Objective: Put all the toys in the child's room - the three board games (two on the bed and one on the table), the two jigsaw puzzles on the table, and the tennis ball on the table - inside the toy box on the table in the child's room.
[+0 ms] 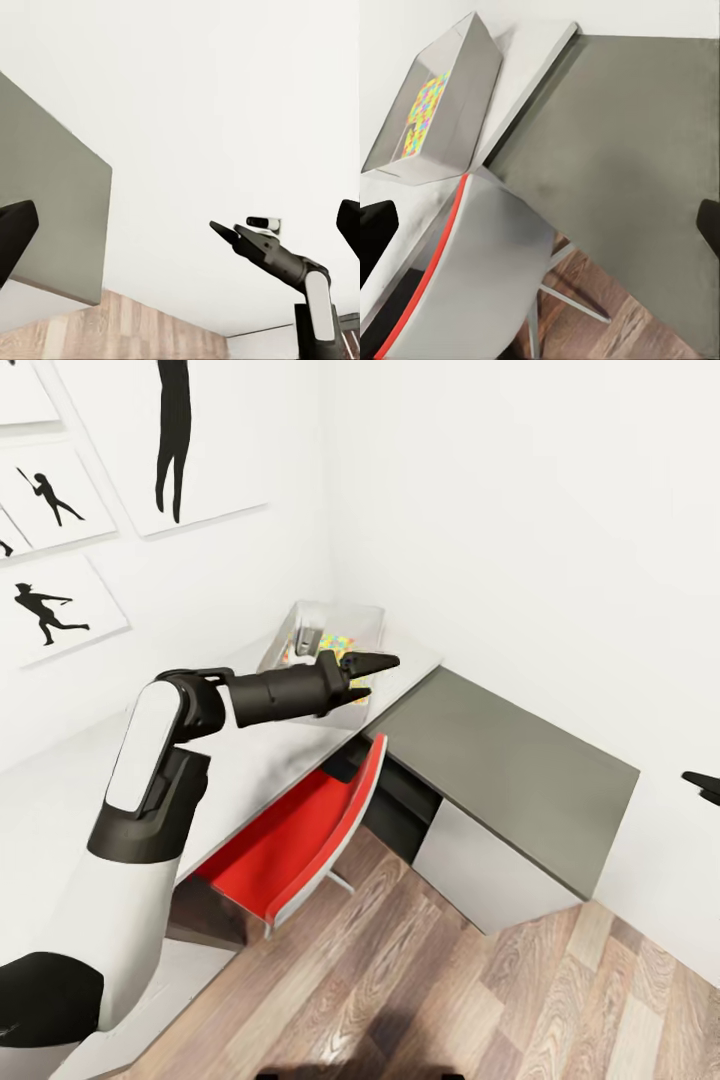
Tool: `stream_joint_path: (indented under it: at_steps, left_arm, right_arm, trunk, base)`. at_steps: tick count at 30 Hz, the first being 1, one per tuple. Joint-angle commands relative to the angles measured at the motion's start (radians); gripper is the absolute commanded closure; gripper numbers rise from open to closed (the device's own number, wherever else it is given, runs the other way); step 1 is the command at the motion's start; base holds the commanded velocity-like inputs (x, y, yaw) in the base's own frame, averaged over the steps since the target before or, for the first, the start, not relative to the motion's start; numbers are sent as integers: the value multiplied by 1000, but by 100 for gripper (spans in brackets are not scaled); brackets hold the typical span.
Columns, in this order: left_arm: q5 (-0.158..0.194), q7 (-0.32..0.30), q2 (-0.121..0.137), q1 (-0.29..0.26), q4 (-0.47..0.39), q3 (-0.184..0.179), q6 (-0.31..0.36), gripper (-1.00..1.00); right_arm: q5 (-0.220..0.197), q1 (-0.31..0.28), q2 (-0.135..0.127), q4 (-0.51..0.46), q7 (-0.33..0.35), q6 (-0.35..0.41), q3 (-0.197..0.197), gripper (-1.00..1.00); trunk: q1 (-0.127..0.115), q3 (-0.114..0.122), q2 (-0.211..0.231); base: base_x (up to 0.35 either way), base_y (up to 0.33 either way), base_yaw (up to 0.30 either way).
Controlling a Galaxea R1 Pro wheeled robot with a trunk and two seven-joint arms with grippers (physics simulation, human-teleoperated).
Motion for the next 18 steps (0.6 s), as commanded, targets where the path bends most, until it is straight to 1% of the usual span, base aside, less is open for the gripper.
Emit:
stream_joint_path:
  at_steps: [1, 5, 6, 9, 10, 14, 15, 18]
  left_arm:
    - [0, 18, -12, -1, -1, -15, 0, -100]
    - [-42, 37, -68, 6, 0, -55, -3, -100]
    - [-42, 37, -68, 6, 0, -55, -3, -100]
    - [-76, 42, -98, 36, 0, -80, -21, -100]
    - [-98, 38, -115, 70, 0, -113, -62, -100]
    - [-114, 26, -122, 121, -1, -163, -124, -100]
    - [-124, 18, -124, 167, -1, -196, -166, -100]
    - [-127, 9, -125, 193, -1, -212, -181, -100]
  right_arm:
    - [7, -1, 0, 0, -6, 5, 0, -100]
    - [7, -1, -2, 0, -38, 5, 3, -100]
    - [7, -1, -2, 0, -38, 5, 3, -100]
    - [7, -1, -5, 2, -50, 5, 4, -100]
    - [16, -1, -7, 5, -56, 5, 5, -100]
    - [42, -1, -4, 6, -59, 5, 5, -100]
    - [56, 0, 2, 3, -60, 5, 5, -100]
    - [62, 0, 2, 2, -60, 5, 5, -100]
  trunk:
    - [1, 0, -2]
    - [1, 7, -2]
    - [1, 8, -2]
    - [1, 13, -2]
    - [1, 15, -2]
    - [1, 21, -2]
    - [1, 23, -2]
    - [1, 27, -2]
  base:
    - [0, 0, -141]
    - [0, 0, -145]
    - [0, 0, -147]
    - [0, 0, -148]
    - [0, 0, -150]
    - [0, 0, -150]
    - [0, 0, -151]
    - [0, 0, -151]
